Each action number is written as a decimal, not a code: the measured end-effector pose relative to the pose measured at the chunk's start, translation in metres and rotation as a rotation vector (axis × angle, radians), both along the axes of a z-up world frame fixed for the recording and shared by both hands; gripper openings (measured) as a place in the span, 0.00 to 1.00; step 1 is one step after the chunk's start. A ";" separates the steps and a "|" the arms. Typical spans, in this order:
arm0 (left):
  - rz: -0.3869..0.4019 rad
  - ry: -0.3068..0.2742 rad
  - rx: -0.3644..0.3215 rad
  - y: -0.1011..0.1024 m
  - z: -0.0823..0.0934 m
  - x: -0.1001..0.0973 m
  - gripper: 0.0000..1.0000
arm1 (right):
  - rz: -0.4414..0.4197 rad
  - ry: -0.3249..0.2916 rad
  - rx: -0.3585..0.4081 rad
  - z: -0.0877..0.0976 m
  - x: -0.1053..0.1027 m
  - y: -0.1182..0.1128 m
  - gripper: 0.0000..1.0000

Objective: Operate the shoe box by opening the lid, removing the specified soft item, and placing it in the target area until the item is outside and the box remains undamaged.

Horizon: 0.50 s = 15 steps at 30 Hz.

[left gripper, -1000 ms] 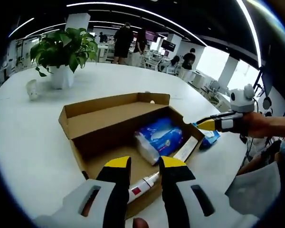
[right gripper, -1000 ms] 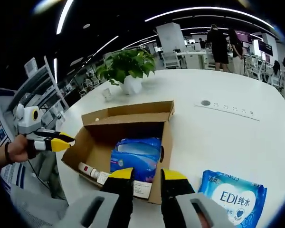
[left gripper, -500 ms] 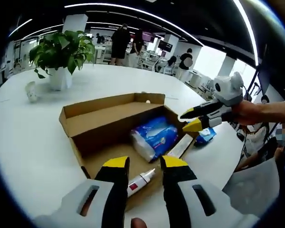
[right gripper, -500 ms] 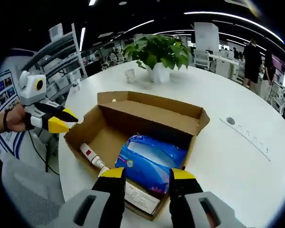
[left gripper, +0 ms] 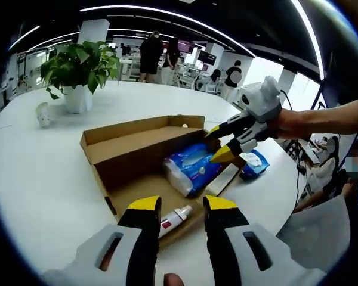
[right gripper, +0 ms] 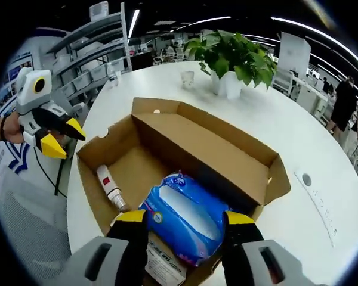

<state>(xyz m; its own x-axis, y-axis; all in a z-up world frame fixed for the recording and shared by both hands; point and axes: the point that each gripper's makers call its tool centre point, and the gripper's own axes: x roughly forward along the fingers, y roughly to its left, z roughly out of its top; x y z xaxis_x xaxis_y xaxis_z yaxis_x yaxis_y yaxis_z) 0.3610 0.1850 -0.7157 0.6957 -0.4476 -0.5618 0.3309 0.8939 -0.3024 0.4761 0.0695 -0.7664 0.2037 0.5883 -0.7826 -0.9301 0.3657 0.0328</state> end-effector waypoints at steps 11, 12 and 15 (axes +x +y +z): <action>0.026 0.008 0.000 0.010 -0.006 -0.003 0.27 | 0.232 -0.063 -0.174 -0.027 -0.001 0.002 0.60; 0.029 0.009 -0.003 0.011 -0.007 -0.003 0.27 | 0.237 -0.066 -0.186 -0.029 0.000 0.001 0.60; 0.030 0.012 -0.004 0.012 -0.010 -0.004 0.27 | 0.249 -0.072 -0.202 -0.032 0.001 0.001 0.62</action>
<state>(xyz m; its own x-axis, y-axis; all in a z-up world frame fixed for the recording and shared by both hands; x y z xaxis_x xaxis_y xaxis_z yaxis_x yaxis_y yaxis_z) 0.3566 0.1966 -0.7261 0.7023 -0.4285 -0.5685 0.3001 0.9023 -0.3093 0.4774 0.0704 -0.7986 0.1322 0.4616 -0.8772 -0.9891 0.1192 -0.0864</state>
